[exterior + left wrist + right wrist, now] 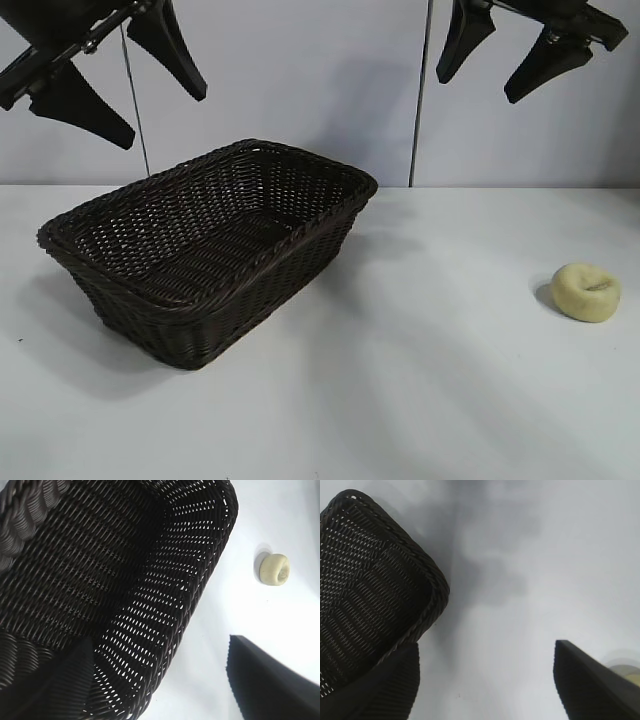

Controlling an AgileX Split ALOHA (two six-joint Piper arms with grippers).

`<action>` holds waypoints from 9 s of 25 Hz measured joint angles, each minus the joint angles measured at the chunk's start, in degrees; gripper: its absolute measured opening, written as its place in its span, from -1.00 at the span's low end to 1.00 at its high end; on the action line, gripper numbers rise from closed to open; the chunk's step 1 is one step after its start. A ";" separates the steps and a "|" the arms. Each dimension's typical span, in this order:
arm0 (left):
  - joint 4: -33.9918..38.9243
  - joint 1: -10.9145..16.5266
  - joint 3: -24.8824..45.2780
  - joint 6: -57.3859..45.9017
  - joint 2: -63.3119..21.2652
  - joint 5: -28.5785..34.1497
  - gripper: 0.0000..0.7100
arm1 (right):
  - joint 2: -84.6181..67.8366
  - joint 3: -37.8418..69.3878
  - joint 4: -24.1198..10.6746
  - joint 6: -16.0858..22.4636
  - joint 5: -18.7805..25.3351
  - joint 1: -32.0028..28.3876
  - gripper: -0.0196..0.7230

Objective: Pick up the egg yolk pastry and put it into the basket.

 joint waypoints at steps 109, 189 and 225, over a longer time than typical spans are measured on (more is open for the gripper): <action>12.03 -1.97 22.80 -42.77 4.91 -22.53 -0.71 | 0.00 0.00 -0.04 0.00 0.44 0.00 0.51; 16.97 -1.97 -19.58 -1.03 16.75 15.55 0.52 | 0.04 0.00 -0.28 0.00 2.25 0.00 0.51; 1.47 -1.97 0.22 -0.85 2.05 -2.51 0.52 | 0.04 0.00 -6.15 0.40 7.73 0.00 0.50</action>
